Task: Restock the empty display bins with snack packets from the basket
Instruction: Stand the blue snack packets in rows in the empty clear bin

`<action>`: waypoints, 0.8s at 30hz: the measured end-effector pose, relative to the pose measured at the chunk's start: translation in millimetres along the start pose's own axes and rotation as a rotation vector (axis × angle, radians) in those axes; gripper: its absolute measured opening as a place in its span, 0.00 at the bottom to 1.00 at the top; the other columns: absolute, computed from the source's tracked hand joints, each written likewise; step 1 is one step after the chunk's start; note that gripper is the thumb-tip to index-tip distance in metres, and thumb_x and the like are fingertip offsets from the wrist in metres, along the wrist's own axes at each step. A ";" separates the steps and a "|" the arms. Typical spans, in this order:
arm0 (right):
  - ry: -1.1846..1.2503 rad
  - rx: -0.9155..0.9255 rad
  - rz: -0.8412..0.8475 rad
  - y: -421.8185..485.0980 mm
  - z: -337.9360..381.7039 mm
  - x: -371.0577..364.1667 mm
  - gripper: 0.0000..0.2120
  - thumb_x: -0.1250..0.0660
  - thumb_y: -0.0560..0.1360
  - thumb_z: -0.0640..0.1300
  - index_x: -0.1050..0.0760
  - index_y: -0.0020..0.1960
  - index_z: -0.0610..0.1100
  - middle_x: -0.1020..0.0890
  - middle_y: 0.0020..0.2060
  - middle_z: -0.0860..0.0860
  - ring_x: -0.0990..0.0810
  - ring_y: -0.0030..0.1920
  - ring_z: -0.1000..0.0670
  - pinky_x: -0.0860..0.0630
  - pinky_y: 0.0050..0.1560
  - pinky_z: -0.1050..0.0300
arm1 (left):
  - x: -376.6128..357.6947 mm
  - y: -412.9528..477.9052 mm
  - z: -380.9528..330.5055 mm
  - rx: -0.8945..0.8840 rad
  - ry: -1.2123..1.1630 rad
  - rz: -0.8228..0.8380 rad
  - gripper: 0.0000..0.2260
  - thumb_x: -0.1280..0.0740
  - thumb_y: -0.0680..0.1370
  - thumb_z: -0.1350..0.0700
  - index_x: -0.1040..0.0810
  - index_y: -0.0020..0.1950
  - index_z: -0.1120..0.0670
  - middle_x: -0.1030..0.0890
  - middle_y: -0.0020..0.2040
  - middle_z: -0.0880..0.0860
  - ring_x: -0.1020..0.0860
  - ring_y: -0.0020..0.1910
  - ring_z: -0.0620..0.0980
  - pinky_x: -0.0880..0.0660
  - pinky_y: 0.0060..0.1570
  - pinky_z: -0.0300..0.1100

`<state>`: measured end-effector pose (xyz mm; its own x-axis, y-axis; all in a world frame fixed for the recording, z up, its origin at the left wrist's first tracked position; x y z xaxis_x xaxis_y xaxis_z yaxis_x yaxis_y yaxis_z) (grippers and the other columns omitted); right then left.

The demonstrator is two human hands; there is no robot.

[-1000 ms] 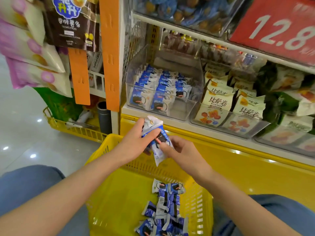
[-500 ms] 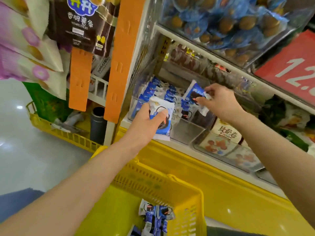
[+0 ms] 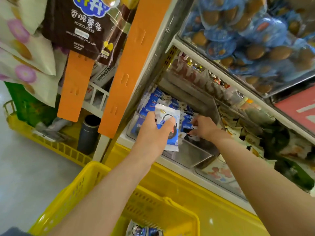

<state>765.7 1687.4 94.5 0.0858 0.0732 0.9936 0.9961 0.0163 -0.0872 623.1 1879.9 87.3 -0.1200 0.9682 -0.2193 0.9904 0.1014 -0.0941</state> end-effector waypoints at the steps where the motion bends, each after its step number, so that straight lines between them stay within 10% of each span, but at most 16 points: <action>1: -0.023 0.005 0.012 2.7 0.0 -0.9 0.23 0.26 0.70 0.44 0.27 0.62 0.42 0.23 0.60 0.44 0.25 0.60 0.45 0.30 0.60 0.55 | -0.2 1.4 0.4 0.002 0.004 -0.006 0.15 0.39 0.79 0.49 0.30 0.64 0.51 0.24 0.58 0.51 0.23 0.52 0.44 0.27 0.32 0.27; 11: -0.152 0.049 0.027 6.1 1.3 -6.2 0.22 0.27 0.70 0.42 0.27 0.62 0.44 0.23 0.60 0.45 0.24 0.60 0.45 0.28 0.60 0.52 | 8.6 6.4 4.0 0.088 0.013 -0.005 0.23 0.38 0.79 0.47 0.37 0.72 0.53 0.27 0.66 0.55 0.26 0.63 0.52 0.28 0.63 0.51; 19: 0.002 0.075 -0.075 -18.2 16.7 7.9 0.21 0.31 0.74 0.45 0.30 0.65 0.43 0.24 0.61 0.46 0.25 0.60 0.46 0.28 0.60 0.53 | 11.4 1.4 8.5 0.186 -0.025 -0.013 0.10 0.38 0.78 0.55 0.29 0.59 0.55 0.25 0.54 0.54 0.27 0.44 0.44 0.37 0.34 0.36; 24: 0.639 0.153 -0.099 -81.1 59.5 31.2 0.16 0.43 0.80 0.54 0.24 0.52 0.43 0.20 0.40 0.53 0.24 0.32 0.61 0.27 0.34 0.69 | 8.5 -3.1 5.6 0.136 -0.034 0.000 0.14 0.35 0.78 0.54 0.28 0.63 0.55 0.22 0.50 0.48 0.26 0.41 0.39 0.30 0.25 0.29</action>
<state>686.2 1747.8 128.3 0.0371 -0.5406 0.8405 0.9895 0.1374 0.0447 618.6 1886.5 80.2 -0.1243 0.9598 -0.2516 0.9722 0.0671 -0.2244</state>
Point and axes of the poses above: each hand's wrist, its own y-axis towards the middle knuckle, its own x-axis out of the back of the hand, z = x × y, the point moved 4 cm from there along y, towards the middle knuckle
